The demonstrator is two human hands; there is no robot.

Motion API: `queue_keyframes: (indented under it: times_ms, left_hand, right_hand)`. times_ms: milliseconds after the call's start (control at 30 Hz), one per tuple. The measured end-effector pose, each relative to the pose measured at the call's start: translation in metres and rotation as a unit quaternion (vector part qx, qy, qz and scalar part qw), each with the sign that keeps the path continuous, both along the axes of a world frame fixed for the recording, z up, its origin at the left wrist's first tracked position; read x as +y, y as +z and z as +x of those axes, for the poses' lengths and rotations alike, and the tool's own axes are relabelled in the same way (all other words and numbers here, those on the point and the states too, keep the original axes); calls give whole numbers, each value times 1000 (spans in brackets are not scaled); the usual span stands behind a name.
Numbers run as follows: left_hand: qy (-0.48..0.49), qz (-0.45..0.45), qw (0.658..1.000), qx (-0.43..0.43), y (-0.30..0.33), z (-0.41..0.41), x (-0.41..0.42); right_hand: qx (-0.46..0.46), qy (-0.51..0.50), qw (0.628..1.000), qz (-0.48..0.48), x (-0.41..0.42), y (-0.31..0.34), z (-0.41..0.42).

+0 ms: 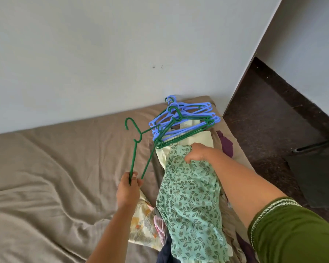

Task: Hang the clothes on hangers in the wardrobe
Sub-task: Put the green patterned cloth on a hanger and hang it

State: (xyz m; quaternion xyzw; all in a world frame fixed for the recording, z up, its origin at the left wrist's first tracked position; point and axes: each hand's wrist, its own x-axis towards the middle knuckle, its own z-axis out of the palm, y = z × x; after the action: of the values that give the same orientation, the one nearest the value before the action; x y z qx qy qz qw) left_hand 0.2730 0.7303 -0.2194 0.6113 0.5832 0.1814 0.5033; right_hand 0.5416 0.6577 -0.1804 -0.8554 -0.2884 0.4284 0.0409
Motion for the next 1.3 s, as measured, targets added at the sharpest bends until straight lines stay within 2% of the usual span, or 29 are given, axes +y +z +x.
queue_keyframes:
  times_ms: [133,300,400,533,600,700,800,867,967,1000,1033,1100,1167,1233,1300]
  left_hand:
    - [-33,16,999,-4,47,-21,-23]
    - [-46,-28,998,-31,95,-56,-50]
    - [9,-27,1000,-9,116,-73,-65]
    - [75,-25,997,17,143,-91,-78]
    - [108,-53,993,3,154,-96,-77]
    - [124,-136,981,-68,169,-94,-63]
    - [104,-277,933,-205,184,-91,-58]
    - [103,-357,878,-302,187,-88,-60]
    - [221,-362,799,-427,185,-86,-55]
    - [251,-344,784,-453,187,-88,-53]
    - [271,-322,784,-456,190,-93,-50]
    - [289,-282,796,-451,199,-106,-43]
    - [286,-236,822,-433,204,-117,-35]
    - [248,-169,865,-401,216,-122,-34]
    - [196,-110,896,-382,233,-121,-36]
  right_hand:
    - [106,-50,989,87,-16,77,-33]
    - [213,-87,947,226,-27,177,-90]
    - [265,-82,918,283,-23,227,-118]
    - [307,-12,890,335,-24,292,-148]
    - [355,17,864,357,-24,314,-159]
    - [463,6,790,402,-23,322,-169]
    - [531,-56,697,478,-21,314,-178]
    - [569,-99,637,511,-19,304,-182]
    - [581,-160,598,529,-29,284,-178]
    - [580,-178,602,520,-37,275,-173]
    - [574,-194,614,507,-46,265,-166]
    - [519,-251,666,473,-69,239,-152]
    - [454,-330,709,428,-89,208,-144]
    - [398,-392,757,338,-103,172,-146]
    - [355,-387,818,234,-110,142,-154]
